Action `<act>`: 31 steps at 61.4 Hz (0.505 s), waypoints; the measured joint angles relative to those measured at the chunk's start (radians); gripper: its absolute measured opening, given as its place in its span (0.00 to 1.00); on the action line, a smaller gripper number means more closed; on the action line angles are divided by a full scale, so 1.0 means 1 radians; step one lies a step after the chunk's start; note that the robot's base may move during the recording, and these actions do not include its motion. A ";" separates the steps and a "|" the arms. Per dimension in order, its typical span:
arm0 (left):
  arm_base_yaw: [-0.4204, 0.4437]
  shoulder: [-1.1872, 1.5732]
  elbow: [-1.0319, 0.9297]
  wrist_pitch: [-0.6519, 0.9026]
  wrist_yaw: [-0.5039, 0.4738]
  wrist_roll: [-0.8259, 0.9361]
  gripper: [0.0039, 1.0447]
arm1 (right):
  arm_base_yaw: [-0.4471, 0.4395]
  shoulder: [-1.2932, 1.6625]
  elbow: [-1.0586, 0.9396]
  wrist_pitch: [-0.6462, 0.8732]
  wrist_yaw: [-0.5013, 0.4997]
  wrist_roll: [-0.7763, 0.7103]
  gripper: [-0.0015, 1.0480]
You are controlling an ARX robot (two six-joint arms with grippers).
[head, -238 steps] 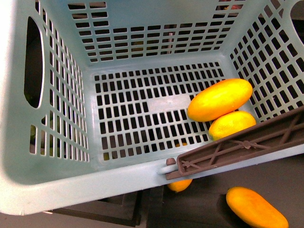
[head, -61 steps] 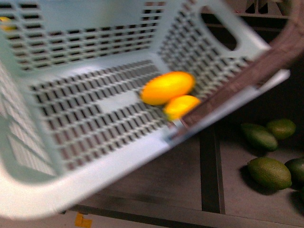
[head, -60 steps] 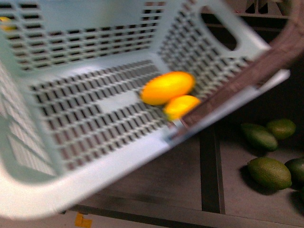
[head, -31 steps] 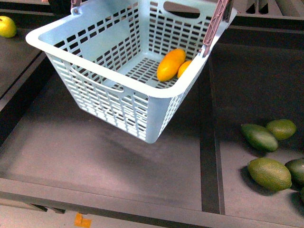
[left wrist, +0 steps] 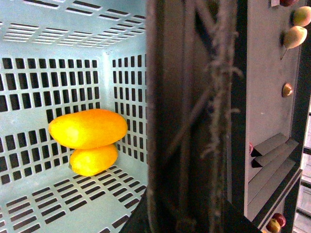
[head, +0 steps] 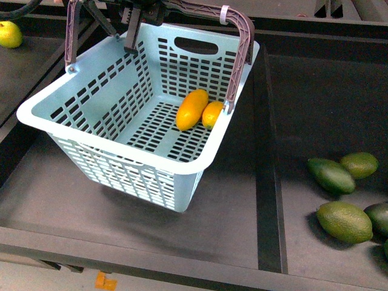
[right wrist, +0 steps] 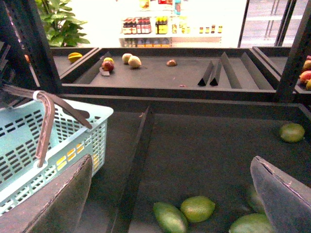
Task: Pick lemon and mango into basket
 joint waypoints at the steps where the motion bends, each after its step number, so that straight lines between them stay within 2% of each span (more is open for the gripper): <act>1: 0.000 -0.002 -0.004 0.000 0.000 -0.002 0.04 | 0.000 0.000 0.000 0.000 0.000 0.000 0.92; 9: 0.000 -0.020 -0.031 -0.025 0.001 -0.013 0.04 | 0.000 0.000 0.000 0.000 0.000 0.000 0.92; 17: 0.000 -0.039 -0.050 -0.126 0.002 -0.030 0.05 | 0.000 0.000 0.000 0.000 0.000 0.000 0.92; 31: 0.010 -0.095 -0.082 -0.209 -0.016 -0.034 0.43 | 0.000 0.000 0.000 0.000 0.000 0.000 0.92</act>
